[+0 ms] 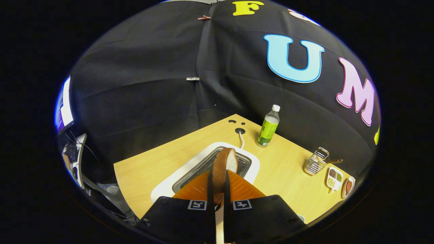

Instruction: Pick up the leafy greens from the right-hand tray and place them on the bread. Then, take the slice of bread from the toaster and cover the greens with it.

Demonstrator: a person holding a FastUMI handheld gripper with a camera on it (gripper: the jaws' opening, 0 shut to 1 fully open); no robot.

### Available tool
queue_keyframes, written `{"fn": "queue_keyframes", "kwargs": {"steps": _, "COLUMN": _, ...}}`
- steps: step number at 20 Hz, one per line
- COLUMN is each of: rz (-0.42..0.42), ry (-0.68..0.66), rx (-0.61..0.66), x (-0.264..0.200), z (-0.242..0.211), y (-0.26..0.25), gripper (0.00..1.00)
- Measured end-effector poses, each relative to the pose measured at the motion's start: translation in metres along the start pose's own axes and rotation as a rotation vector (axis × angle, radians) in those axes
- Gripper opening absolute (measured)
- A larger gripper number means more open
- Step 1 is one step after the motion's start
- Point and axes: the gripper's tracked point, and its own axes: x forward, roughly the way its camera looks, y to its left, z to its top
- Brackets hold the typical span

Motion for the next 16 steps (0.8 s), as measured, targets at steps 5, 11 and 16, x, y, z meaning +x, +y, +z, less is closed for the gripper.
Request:
{"fn": "queue_keyframes", "kwargs": {"steps": 5, "rz": -0.009, "ry": -0.075, "rx": 0.031, "x": -0.029, "z": 0.037, "y": -0.015, "gripper": 0.13}}
{"fn": "queue_keyframes", "kwargs": {"steps": 11, "rz": -0.077, "ry": -0.170, "rx": 0.084, "x": -0.078, "z": 0.083, "y": -0.060, "gripper": 0.13}}
{"fn": "queue_keyframes", "kwargs": {"steps": 16, "rz": -0.152, "ry": -0.194, "rx": 0.154, "x": -0.123, "z": 0.080, "y": -0.109, "gripper": 0.13}}
